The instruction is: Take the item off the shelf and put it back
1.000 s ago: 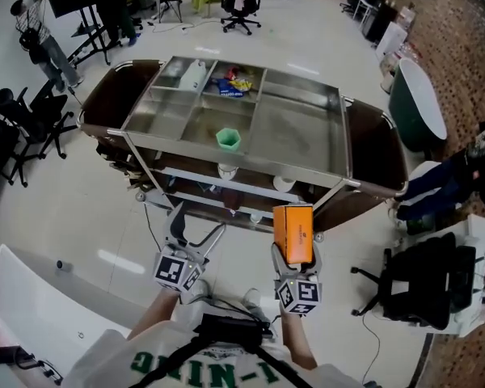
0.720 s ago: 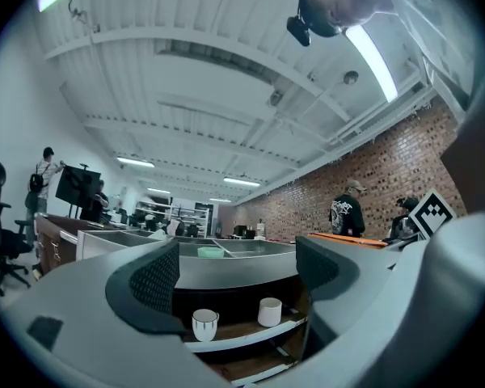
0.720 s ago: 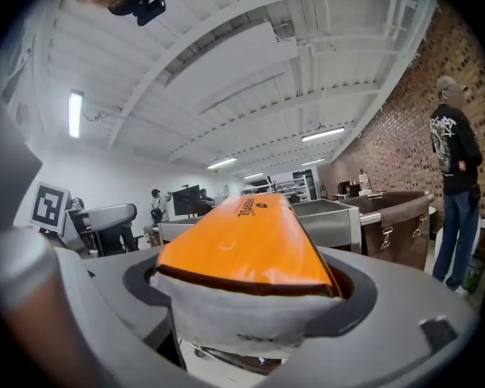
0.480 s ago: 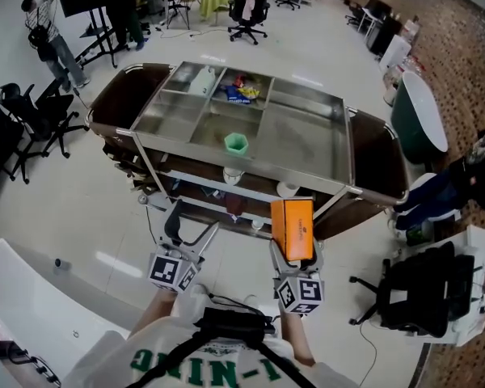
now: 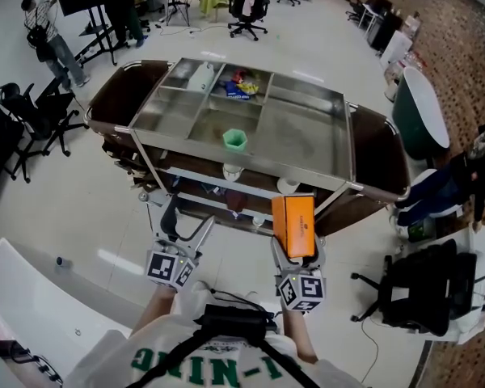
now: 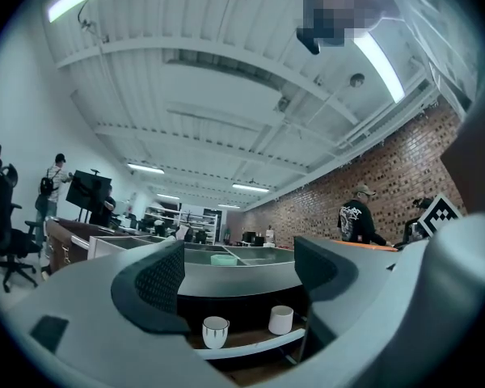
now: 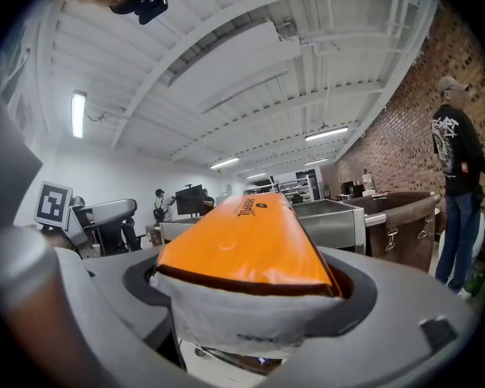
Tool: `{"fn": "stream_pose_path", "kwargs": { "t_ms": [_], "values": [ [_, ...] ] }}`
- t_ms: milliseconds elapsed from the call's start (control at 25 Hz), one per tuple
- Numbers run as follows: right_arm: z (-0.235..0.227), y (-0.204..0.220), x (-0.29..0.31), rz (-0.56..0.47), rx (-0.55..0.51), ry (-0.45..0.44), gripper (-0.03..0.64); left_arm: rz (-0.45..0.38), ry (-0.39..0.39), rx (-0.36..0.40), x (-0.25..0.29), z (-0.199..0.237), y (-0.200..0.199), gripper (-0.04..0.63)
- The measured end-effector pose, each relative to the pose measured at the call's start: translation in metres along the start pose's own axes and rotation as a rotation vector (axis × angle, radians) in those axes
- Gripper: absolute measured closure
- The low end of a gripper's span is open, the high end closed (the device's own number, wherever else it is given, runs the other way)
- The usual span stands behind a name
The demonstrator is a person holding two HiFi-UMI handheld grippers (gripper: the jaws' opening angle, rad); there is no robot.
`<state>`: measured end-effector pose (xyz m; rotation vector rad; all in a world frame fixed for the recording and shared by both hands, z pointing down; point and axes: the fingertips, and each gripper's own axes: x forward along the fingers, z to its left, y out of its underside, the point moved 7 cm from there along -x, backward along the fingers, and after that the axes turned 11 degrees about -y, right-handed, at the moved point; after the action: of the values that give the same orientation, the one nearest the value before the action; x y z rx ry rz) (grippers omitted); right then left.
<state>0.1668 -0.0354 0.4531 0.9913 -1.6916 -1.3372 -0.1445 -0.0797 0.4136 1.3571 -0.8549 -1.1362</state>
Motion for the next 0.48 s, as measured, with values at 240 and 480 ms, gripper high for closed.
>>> {"fn": "stream_pose_path", "kwargs": {
  "t_ms": [240, 480],
  "values": [
    [0.005, 0.008, 0.0, 0.034, 0.008, -0.002, 0.156, 0.008, -0.013, 0.012, -0.004, 0.002, 0.001, 0.175],
    [0.009, 0.02, 0.003, 0.067, 0.014, -0.014, 0.155, 0.02, -0.027, 0.036, -0.011, 0.007, 0.005, 0.175]
  ]
}}
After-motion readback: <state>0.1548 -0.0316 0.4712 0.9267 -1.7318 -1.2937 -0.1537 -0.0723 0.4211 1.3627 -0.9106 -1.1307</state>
